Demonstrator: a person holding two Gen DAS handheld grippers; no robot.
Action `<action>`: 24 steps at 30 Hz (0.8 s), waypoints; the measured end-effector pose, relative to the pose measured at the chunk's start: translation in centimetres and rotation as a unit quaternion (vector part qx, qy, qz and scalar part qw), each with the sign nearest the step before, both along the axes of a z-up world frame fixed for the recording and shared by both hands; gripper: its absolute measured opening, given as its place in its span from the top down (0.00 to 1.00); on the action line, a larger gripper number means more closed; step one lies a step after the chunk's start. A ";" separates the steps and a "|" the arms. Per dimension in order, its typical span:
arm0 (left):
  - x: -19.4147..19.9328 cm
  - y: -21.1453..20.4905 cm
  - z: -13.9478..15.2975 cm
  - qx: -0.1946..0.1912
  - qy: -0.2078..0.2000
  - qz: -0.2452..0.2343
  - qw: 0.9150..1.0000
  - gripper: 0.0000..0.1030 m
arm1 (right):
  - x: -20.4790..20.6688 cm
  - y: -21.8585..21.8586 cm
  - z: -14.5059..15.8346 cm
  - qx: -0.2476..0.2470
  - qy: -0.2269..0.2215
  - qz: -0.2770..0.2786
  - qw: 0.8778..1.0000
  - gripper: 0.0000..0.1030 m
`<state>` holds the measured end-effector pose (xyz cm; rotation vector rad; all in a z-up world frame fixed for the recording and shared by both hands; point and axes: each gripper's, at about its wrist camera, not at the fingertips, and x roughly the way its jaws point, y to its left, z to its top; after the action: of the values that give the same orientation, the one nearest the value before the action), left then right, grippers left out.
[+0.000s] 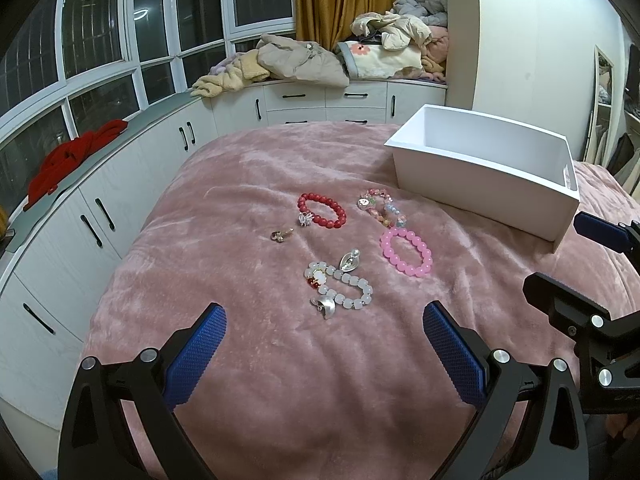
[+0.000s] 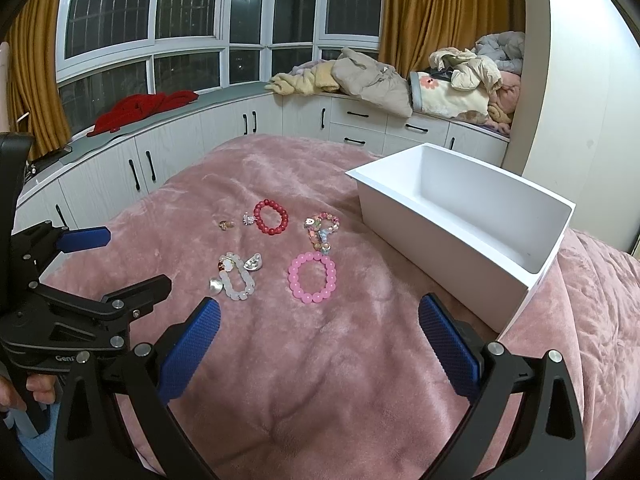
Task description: Organize jewelry
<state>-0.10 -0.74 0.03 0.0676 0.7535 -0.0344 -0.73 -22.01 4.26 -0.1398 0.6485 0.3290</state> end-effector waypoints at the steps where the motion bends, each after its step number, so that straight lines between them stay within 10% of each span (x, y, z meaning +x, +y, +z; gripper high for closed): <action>1: 0.0 0.0 0.0 0.000 0.000 0.000 1.000 0.03 | 0.0 0.0 0.0 0.000 0.000 0.000 1.000 0.05; 24: 0.1 -0.4 0.1 -0.001 0.000 0.001 1.000 0.03 | 0.1 -0.2 -0.4 -0.001 0.002 -0.003 1.000 0.05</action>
<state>-0.02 -1.17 0.15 0.0641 0.7543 -0.0331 -0.59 -22.22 3.90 -0.1396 0.6524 0.3234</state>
